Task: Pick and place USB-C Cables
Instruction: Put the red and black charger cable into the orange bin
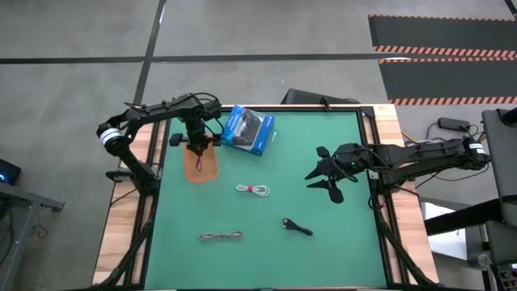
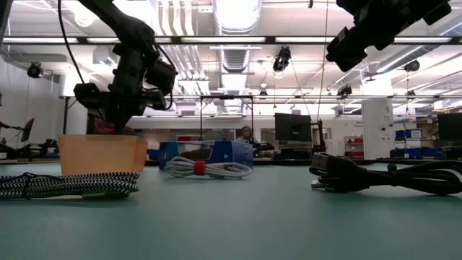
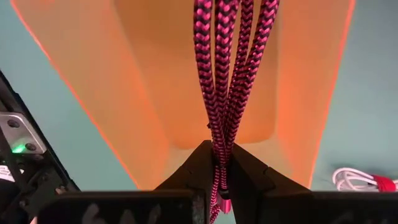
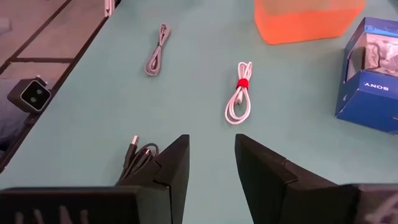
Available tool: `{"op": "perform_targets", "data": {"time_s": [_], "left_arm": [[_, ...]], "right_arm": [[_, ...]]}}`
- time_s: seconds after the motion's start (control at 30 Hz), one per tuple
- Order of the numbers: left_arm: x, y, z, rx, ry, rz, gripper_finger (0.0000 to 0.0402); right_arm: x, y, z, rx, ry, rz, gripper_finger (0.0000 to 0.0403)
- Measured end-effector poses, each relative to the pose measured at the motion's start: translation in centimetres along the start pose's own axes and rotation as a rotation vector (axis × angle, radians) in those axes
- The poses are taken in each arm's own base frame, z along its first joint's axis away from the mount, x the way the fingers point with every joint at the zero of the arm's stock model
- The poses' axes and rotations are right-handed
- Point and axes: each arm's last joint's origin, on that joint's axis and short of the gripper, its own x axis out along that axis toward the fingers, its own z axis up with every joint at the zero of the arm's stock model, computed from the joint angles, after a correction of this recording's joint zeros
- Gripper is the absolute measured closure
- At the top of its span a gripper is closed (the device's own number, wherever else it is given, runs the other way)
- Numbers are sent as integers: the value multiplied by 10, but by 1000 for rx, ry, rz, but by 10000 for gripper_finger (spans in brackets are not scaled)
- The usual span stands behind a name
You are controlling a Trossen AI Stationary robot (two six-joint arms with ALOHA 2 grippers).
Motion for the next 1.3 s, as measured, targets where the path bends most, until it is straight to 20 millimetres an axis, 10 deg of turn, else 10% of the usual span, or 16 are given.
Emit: {"op": "perform_targets", "data": {"time_s": [1.3], "left_arm": [[20,3,4,-1,-51,8,382]], "right_arm": [[0,0,0,2,6,0,284]]}}
